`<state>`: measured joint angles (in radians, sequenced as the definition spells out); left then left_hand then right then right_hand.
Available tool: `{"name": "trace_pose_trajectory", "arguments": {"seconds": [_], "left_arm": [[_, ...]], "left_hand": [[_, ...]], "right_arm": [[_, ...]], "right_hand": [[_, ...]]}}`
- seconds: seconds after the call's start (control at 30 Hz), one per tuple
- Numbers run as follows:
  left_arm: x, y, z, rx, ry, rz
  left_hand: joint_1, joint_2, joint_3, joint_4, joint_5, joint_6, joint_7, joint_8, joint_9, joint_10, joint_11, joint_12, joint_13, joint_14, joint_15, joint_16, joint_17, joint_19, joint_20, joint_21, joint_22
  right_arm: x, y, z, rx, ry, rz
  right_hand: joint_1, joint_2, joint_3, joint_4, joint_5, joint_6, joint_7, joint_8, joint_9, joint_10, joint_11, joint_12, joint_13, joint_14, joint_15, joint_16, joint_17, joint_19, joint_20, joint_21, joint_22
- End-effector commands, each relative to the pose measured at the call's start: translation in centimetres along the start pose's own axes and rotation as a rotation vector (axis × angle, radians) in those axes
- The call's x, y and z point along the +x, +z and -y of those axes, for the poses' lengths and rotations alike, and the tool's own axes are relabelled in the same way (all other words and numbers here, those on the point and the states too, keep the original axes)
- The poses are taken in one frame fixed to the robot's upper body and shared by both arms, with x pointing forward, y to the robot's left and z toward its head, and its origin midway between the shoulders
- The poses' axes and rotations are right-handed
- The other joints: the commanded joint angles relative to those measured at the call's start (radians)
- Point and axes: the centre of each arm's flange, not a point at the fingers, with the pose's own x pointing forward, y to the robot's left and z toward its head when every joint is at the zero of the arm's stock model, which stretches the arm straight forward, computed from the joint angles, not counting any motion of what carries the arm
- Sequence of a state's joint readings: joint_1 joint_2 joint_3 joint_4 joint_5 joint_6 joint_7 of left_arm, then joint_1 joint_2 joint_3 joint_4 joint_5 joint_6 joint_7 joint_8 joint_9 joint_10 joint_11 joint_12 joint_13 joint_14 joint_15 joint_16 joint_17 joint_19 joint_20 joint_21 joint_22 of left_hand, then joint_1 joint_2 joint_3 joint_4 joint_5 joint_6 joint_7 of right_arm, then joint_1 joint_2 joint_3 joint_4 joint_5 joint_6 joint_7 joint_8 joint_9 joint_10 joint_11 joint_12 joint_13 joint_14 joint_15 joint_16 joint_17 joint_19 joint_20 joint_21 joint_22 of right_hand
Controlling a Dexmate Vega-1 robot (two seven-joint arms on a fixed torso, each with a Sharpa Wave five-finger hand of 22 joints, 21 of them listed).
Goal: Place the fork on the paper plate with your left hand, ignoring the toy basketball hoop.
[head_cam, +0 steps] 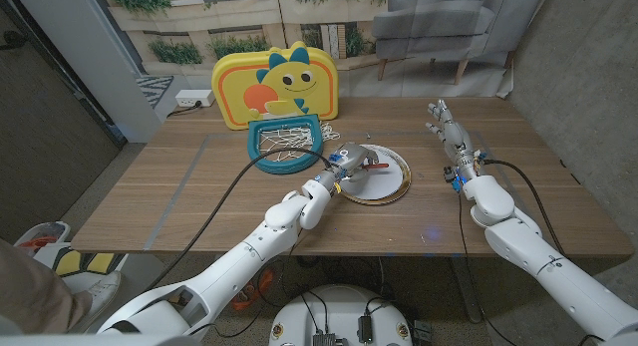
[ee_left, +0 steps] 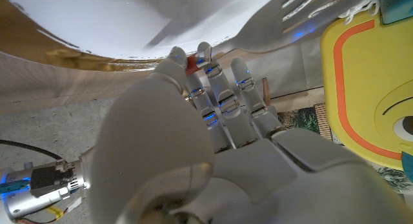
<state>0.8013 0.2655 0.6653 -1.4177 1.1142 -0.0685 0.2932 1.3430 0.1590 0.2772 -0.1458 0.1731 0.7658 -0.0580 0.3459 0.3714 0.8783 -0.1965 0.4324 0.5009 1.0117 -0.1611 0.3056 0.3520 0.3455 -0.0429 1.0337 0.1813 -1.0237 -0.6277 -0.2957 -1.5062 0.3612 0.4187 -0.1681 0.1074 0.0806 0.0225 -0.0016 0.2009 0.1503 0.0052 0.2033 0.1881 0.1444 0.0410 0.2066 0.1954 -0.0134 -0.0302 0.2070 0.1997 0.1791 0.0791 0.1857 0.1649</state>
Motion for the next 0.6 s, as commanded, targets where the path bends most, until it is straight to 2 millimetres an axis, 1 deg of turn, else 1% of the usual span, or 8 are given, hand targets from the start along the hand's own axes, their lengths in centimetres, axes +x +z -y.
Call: {"name": "trace_pose_trajectory", "arguments": {"seconds": [0.03,0.17,0.3,0.33,0.43,0.5,0.6], "left_arm": [[-0.13,-0.16,0.35,-0.005,0.006,0.003],[-0.2,-0.1,0.4,-0.004,0.006,0.004],[-0.26,0.0,0.45,-0.001,0.002,0.004],[-0.28,0.02,0.45,-0.001,0.001,0.005],[-0.29,0.09,0.47,0.003,-0.003,0.007],[-0.23,0.11,0.52,0.006,-0.007,0.008],[-0.18,0.11,0.55,0.008,-0.008,0.004]], "left_hand": [[-0.003,0.004,0.008,0.0,0.006,0.002,-0.001,-0.001,0.002,0.009,-0.005,0.0,0.001,-0.001,-0.081,-0.008,-0.001,-0.005,-0.089,0.005,0.003],[-0.004,0.006,0.01,0.001,0.007,-0.003,-0.001,-0.004,0.002,0.007,-0.004,-0.004,-0.002,-0.003,-0.081,-0.01,-0.002,-0.007,-0.09,0.005,0.002],[-0.012,0.022,0.025,0.01,0.013,-0.014,-0.006,-0.011,0.001,-0.011,-0.002,-0.02,-0.007,-0.029,-0.077,-0.03,-0.013,-0.025,-0.083,-0.001,-0.001],[-0.028,0.029,0.033,0.024,0.015,-0.017,-0.005,-0.013,0.001,-0.015,-0.002,-0.026,-0.007,-0.045,-0.074,-0.043,-0.021,-0.034,-0.076,-0.005,-0.003],[-0.053,0.026,0.05,0.038,0.018,-0.03,-0.011,-0.02,-0.001,-0.032,0.0,-0.041,-0.008,-0.083,-0.068,-0.069,-0.039,-0.048,-0.069,-0.018,-0.008],[-0.069,0.025,0.054,0.047,0.018,-0.028,-0.015,-0.019,-0.001,-0.032,0.0,-0.043,-0.005,-0.093,-0.064,-0.077,-0.045,-0.055,-0.066,-0.024,-0.009],[-0.099,0.017,0.063,0.061,0.019,-0.034,-0.02,-0.022,-0.003,-0.038,0.005,-0.049,0.001,-0.137,-0.056,-0.097,-0.059,-0.075,-0.051,-0.041,-0.011]], "right_arm": [[-0.09,0.14,-0.14,-0.001,0.004,0.001],[-0.1,0.19,-0.13,-0.001,0.007,0.003],[-0.16,0.24,-0.05,-0.001,0.007,0.004],[-0.17,0.25,-0.04,-0.001,0.007,0.004],[-0.19,0.27,-0.01,-0.002,0.007,0.005],[-0.21,0.27,0.02,-0.002,0.007,0.005],[-0.23,0.25,0.08,-0.003,0.006,0.004]], "right_hand": [[0.004,-0.001,0.005,0.003,0.007,0.011,0.002,0.005,0.004,0.009,-0.002,-0.001,0.003,0.007,-0.005,-0.002,0.004,0.0,0.003,0.002,0.004],[0.005,-0.001,0.005,0.003,0.007,0.011,0.001,0.005,0.004,0.009,-0.006,-0.001,0.003,0.007,-0.004,-0.002,0.004,0.0,0.004,0.002,0.004],[0.005,-0.001,0.005,0.003,0.007,0.011,0.001,0.005,0.004,0.009,-0.004,-0.001,0.003,0.007,-0.005,-0.002,0.003,0.0,0.003,0.002,0.004],[0.005,-0.001,0.006,0.003,0.007,0.011,0.001,0.005,0.004,0.009,-0.003,-0.001,0.003,0.007,-0.005,-0.002,0.003,0.0,0.003,0.002,0.004],[0.005,-0.001,0.006,0.003,0.007,0.011,0.001,0.004,0.004,0.011,-0.002,-0.001,0.003,0.008,-0.005,-0.002,0.003,0.0,0.003,0.002,0.004],[0.005,-0.001,0.006,0.003,0.008,0.011,0.002,0.004,0.004,0.01,-0.001,-0.001,0.003,0.007,-0.006,-0.002,0.003,0.0,0.003,0.002,0.004],[0.005,-0.001,0.006,0.003,0.008,0.011,0.002,0.004,0.004,0.011,-0.002,-0.001,0.003,0.008,-0.005,-0.002,0.003,0.001,0.003,0.002,0.004]]}}
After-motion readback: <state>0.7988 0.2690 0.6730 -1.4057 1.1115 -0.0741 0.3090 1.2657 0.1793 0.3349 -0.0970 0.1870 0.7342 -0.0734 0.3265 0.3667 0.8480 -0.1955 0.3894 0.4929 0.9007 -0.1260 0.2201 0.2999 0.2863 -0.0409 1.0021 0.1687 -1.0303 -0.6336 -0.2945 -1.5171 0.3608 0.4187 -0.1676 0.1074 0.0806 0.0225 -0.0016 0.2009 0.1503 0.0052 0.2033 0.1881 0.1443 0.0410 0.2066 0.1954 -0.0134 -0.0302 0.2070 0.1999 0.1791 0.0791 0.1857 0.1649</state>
